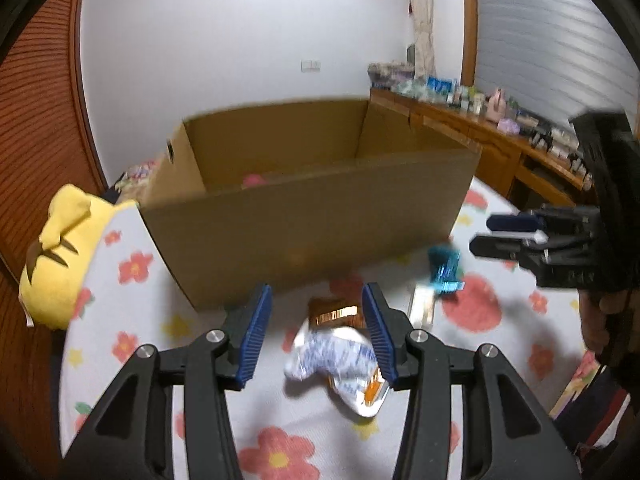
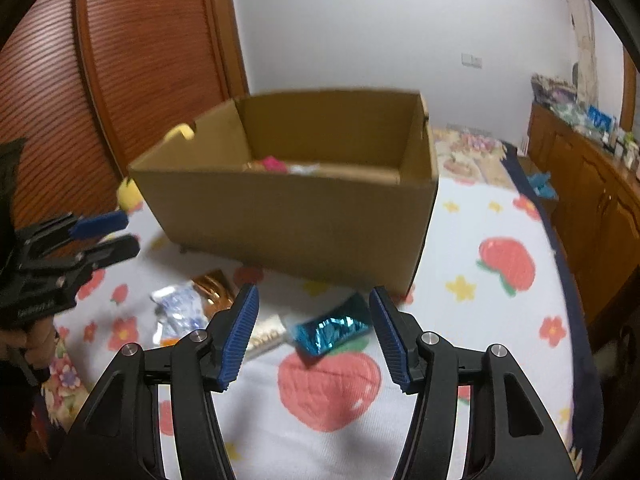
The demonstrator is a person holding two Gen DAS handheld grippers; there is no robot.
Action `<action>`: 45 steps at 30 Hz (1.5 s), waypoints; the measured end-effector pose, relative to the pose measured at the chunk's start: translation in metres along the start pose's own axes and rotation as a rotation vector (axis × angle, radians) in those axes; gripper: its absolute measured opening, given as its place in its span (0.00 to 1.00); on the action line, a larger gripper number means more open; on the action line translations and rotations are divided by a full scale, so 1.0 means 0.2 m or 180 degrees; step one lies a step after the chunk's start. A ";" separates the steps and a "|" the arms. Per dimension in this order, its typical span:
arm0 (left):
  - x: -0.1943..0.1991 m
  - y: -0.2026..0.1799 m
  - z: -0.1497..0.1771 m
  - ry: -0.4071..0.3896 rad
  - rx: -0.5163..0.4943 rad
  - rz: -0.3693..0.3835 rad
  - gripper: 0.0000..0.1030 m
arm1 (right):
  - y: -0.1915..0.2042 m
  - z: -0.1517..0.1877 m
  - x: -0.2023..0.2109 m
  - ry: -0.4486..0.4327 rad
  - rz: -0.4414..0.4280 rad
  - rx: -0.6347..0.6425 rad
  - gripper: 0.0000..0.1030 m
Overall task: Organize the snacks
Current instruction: 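Grasp the blue candy with the right tool while the left tool approaches the white pouch, then grasp the white-orange pouch with the left tool and lift it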
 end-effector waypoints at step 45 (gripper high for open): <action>-0.21 -0.02 0.24 0.0475 0.0155 -0.0180 0.52 | -0.09 0.31 -0.10 0.0223 0.0316 0.0093 0.21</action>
Point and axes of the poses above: each gripper's, at about its wrist camera, not at the fingertips, and x roughly against the way its jaws point, y to its left, z to its underside, the point moved 9 cm from there along -x, roughly the way its jaws point, and after that the axes turned 3 degrees about z, right-handed, at the moved point
